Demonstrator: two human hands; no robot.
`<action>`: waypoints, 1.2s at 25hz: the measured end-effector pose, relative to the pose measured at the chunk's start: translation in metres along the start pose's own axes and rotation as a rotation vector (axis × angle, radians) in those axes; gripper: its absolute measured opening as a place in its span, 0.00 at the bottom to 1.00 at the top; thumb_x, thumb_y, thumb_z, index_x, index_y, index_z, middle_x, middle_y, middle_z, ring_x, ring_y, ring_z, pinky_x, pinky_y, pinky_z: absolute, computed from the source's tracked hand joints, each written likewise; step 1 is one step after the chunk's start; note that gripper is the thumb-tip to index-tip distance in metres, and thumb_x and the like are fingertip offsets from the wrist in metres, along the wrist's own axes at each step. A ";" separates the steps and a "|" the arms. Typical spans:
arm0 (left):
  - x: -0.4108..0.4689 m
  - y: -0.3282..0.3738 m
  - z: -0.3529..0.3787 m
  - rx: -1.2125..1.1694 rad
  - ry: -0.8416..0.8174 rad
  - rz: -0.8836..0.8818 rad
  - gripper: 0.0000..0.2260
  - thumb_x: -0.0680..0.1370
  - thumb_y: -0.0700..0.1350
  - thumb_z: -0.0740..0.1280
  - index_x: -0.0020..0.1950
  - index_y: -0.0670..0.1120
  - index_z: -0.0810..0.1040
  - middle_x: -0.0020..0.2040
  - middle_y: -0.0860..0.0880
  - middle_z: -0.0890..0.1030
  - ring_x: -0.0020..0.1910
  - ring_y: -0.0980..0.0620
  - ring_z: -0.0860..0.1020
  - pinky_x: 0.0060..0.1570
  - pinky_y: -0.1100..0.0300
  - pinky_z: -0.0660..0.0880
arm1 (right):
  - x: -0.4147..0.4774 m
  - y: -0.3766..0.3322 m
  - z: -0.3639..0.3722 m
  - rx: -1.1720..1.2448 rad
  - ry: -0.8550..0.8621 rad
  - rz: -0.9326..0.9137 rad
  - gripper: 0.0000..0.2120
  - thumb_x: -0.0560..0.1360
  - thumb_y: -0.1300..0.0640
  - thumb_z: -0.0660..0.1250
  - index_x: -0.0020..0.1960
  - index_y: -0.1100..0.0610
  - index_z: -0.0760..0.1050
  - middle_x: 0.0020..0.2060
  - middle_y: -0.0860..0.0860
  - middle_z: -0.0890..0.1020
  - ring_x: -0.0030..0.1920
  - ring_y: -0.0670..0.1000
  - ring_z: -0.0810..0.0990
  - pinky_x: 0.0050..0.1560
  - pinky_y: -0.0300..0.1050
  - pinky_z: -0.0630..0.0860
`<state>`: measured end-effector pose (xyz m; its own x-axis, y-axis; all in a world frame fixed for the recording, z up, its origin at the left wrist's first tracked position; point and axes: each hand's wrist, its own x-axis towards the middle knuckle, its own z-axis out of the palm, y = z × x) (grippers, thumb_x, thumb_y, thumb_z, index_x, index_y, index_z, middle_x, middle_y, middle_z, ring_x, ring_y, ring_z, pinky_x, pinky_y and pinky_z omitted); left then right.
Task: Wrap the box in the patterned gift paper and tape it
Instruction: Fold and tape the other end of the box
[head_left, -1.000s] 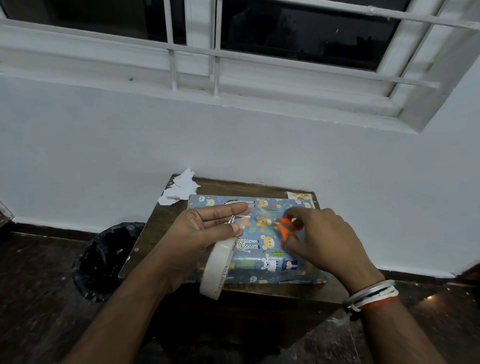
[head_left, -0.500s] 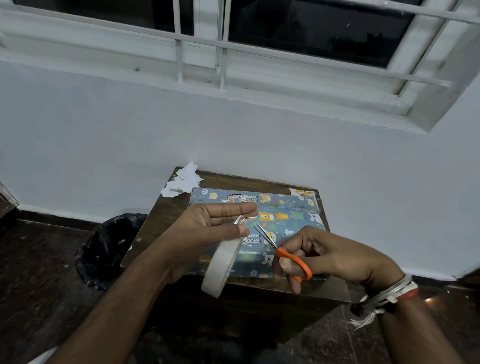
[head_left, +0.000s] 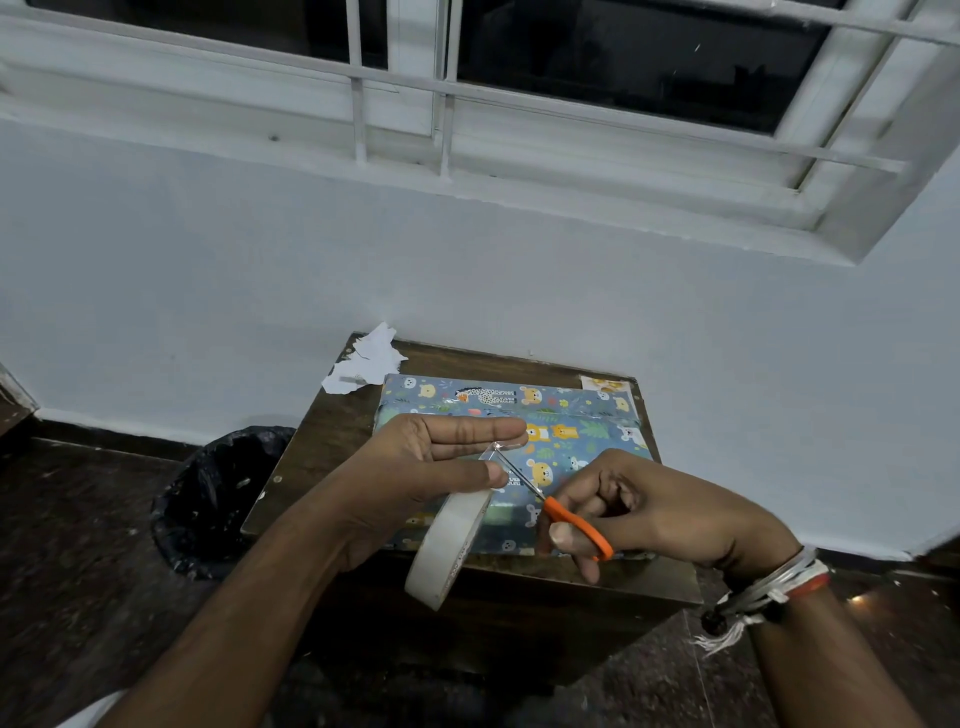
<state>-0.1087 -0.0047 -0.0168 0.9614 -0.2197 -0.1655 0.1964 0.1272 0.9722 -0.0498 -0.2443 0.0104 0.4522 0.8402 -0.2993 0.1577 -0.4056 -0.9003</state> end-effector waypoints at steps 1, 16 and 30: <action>0.000 0.000 0.000 0.000 0.000 0.000 0.16 0.75 0.36 0.73 0.60 0.50 0.85 0.59 0.52 0.86 0.54 0.58 0.84 0.47 0.68 0.77 | 0.000 -0.001 0.000 0.001 -0.003 -0.004 0.07 0.80 0.59 0.70 0.46 0.52 0.85 0.33 0.53 0.84 0.33 0.44 0.78 0.42 0.32 0.72; -0.002 0.004 0.003 -0.018 -0.029 -0.009 0.17 0.75 0.35 0.72 0.60 0.50 0.85 0.60 0.51 0.85 0.57 0.57 0.83 0.50 0.67 0.78 | -0.007 -0.004 -0.002 -0.023 0.007 0.014 0.05 0.79 0.57 0.71 0.46 0.55 0.85 0.31 0.52 0.84 0.31 0.45 0.76 0.39 0.32 0.71; -0.002 0.003 0.000 -0.065 -0.048 -0.012 0.18 0.72 0.37 0.73 0.59 0.52 0.86 0.61 0.51 0.85 0.55 0.58 0.83 0.47 0.66 0.79 | -0.008 -0.008 -0.002 -0.009 0.003 0.007 0.06 0.80 0.60 0.70 0.48 0.62 0.84 0.30 0.51 0.83 0.29 0.41 0.76 0.38 0.28 0.70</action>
<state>-0.1097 -0.0045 -0.0139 0.9489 -0.2675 -0.1675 0.2216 0.1868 0.9571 -0.0526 -0.2483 0.0211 0.4562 0.8362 -0.3044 0.1623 -0.4145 -0.8955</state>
